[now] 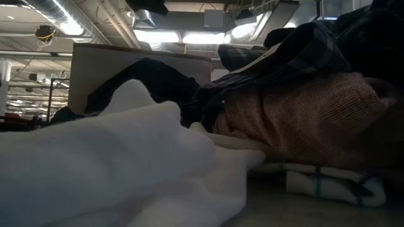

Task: Sort clothes
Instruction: Put the black sock into the left laundry organizer

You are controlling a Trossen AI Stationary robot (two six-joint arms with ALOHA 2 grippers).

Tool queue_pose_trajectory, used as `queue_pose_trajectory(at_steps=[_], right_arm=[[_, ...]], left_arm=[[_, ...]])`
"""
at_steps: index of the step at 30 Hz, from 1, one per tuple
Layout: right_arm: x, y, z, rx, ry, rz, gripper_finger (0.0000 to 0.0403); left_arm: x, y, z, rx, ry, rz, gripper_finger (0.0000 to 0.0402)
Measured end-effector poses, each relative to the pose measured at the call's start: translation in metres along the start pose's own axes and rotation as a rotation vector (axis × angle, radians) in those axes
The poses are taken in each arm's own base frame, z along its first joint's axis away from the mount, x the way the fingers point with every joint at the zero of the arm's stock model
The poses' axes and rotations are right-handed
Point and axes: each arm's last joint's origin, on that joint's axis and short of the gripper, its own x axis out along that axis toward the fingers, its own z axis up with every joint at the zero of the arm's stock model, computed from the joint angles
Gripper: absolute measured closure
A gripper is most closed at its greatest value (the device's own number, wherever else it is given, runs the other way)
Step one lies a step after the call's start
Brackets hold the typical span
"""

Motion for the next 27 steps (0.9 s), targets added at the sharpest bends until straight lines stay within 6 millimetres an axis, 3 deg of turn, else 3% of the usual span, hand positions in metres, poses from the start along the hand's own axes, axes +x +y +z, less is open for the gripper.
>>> queue_pose_trajectory(at_steps=[13, 20, 27], right_arm=[[0.000, 0.000, 0.000, 0.000, 0.000, 0.000, 0.0391], [0.000, 0.000, 0.000, 0.000, 0.000, 0.000, 0.0391], [0.000, 0.000, 0.000, 0.000, -0.001, 0.000, 0.0391]], left_arm=[[0.081, -0.063, -0.032, 0.025, 0.248, -0.047, 0.0233], [0.114, -0.077, -0.048, 0.074, 0.317, -0.072, 0.0233], [0.131, -0.077, -0.059, 0.079, 0.374, -0.048, 0.0233]])
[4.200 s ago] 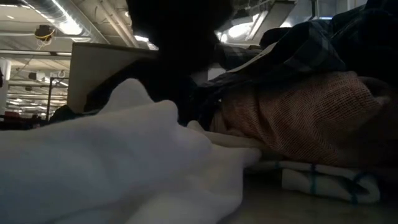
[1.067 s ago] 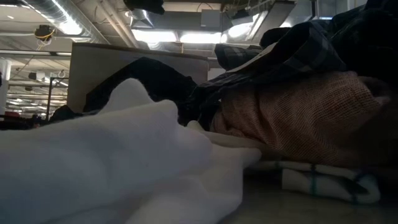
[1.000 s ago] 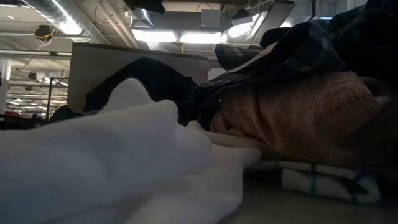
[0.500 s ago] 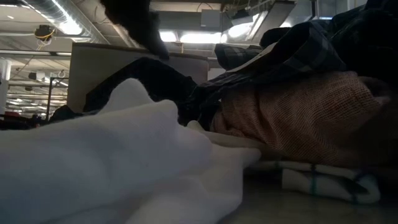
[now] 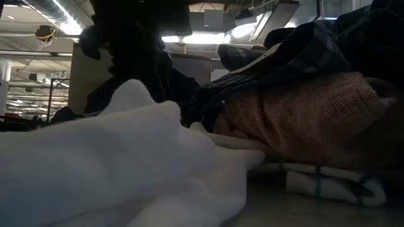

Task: Sort clothes
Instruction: Put the black sock into the left laundry organizer

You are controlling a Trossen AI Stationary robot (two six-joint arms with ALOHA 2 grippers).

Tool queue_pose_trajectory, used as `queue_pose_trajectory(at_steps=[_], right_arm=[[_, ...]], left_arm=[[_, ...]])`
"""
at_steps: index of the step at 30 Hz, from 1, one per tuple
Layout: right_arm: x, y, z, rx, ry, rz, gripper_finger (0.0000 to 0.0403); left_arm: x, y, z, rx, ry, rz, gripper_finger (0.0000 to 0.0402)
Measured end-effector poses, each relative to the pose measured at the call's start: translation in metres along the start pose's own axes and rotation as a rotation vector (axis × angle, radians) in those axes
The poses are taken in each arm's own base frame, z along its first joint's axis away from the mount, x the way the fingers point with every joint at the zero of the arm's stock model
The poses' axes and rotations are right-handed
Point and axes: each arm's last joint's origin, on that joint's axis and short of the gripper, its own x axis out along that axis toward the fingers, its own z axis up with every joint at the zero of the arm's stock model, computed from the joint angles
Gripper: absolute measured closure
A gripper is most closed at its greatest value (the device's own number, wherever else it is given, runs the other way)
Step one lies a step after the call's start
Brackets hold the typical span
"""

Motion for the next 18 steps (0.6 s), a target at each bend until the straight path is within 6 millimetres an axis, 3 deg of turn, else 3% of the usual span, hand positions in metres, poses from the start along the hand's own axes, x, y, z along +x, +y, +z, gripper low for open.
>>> queue_pose_trajectory(at_steps=[7, 18], right_arm=[[0.0000, 0.0000, -0.0001, 0.000, 0.000, 0.000, 0.0391], [0.0000, 0.0000, -0.0003, -0.001, 0.002, -0.001, 0.0391]], left_arm=[[0.0089, 0.0050, -0.0006, -0.006, 0.016, 0.028, 0.0243], [0.0091, 0.0044, 0.0017, 0.063, -0.005, 0.014, 0.0371]])
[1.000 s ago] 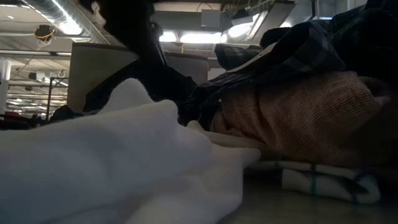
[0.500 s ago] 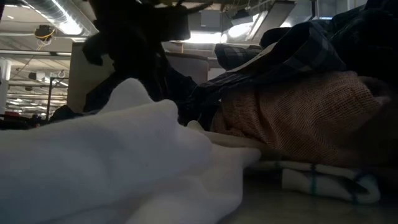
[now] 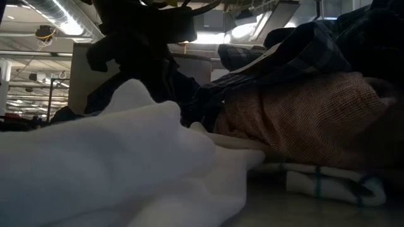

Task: Sort clothes
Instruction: Put the black sock into the left laundry organizer

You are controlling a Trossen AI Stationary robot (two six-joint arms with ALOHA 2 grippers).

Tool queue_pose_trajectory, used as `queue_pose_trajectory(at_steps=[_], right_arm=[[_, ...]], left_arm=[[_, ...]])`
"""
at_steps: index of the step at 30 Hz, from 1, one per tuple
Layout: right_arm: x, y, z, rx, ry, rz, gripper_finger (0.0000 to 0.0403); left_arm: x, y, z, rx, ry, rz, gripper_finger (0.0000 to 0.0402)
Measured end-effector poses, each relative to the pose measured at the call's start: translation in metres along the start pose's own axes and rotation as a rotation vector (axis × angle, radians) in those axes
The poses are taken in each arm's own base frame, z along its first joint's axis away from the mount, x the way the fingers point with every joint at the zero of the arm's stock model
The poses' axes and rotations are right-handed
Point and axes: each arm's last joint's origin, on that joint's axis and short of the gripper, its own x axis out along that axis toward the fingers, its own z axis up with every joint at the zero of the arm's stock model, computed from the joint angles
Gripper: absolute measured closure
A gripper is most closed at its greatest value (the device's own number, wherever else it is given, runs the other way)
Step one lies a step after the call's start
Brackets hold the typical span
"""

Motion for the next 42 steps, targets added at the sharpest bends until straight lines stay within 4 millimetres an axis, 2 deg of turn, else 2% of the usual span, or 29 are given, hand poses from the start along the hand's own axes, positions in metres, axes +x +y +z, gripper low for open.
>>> queue_pose_trajectory(at_steps=[3, 10, 15, 27, 37, 42], right_arm=[[0.000, 0.000, 0.000, 0.000, 0.000, 0.000, 0.0391], [0.000, 0.000, 0.000, 0.000, 0.000, 0.000, 0.0391], [0.000, 0.000, 0.000, -0.001, 0.001, 0.000, 0.0391], [0.000, 0.000, 0.000, -0.001, 0.002, 0.000, 0.0391], [0.000, 0.000, 0.000, -0.001, 0.002, 0.000, 0.0391], [0.000, 0.000, 0.000, -0.001, 0.002, 0.000, 0.0391]], left_arm=[[0.000, 0.000, 0.000, 0.013, 0.000, -0.001, 0.0395], [-0.001, 0.000, 0.000, 0.026, -0.004, -0.001, 0.0398], [-0.016, 0.004, 0.004, 0.008, -0.050, -0.003, 0.0396], [-0.094, 0.030, 0.013, -0.043, -0.284, 0.113, 0.0399], [-0.165, 0.060, 0.014, -0.116, -0.554, 0.320, 0.0397], [-0.188, 0.075, 0.011, -0.139, -0.601, 0.509, 0.0396]])
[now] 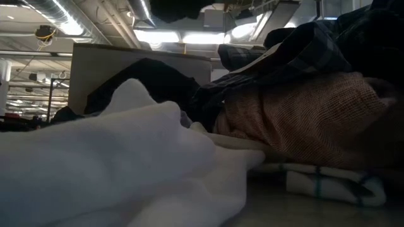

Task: Sort clothes
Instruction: Put the black sock into the left laundry organizer

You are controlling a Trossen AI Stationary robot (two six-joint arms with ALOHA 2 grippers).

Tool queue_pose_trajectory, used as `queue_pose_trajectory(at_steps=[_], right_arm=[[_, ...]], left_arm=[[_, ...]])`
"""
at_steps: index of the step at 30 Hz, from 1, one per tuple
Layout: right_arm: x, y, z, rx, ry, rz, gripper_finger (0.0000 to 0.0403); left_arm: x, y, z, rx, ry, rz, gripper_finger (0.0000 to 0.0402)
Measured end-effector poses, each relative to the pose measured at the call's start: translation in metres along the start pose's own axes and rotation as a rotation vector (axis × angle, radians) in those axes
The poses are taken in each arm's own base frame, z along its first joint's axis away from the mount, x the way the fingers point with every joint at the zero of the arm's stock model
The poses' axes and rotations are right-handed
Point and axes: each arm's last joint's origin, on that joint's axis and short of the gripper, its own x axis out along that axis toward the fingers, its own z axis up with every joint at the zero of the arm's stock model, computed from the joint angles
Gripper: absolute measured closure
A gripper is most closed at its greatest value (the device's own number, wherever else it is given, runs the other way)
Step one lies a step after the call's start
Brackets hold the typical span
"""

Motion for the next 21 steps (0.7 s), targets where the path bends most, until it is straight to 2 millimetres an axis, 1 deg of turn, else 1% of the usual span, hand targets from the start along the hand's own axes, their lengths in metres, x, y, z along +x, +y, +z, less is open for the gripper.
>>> queue_pose_trajectory(at_steps=[5, 11, 16, 21], right_arm=[[0.000, 0.000, 0.000, 0.000, 0.000, 0.000, 0.0391], [0.000, 0.000, 0.000, 0.000, 0.000, 0.000, 0.0391], [0.000, 0.000, 0.000, 0.000, 0.000, 0.000, 0.0391], [0.000, 0.000, 0.000, 0.000, 0.000, 0.000, 0.0391]], left_arm=[[0.002, 0.025, 0.000, 0.045, 0.036, 0.190, 0.0391], [0.018, 0.050, -0.008, 0.075, 0.105, 0.297, 0.0390], [0.031, 0.071, -0.020, 0.088, 0.204, 0.375, 0.0390], [0.039, 0.089, -0.036, 0.076, 0.312, 0.435, 0.0390]])
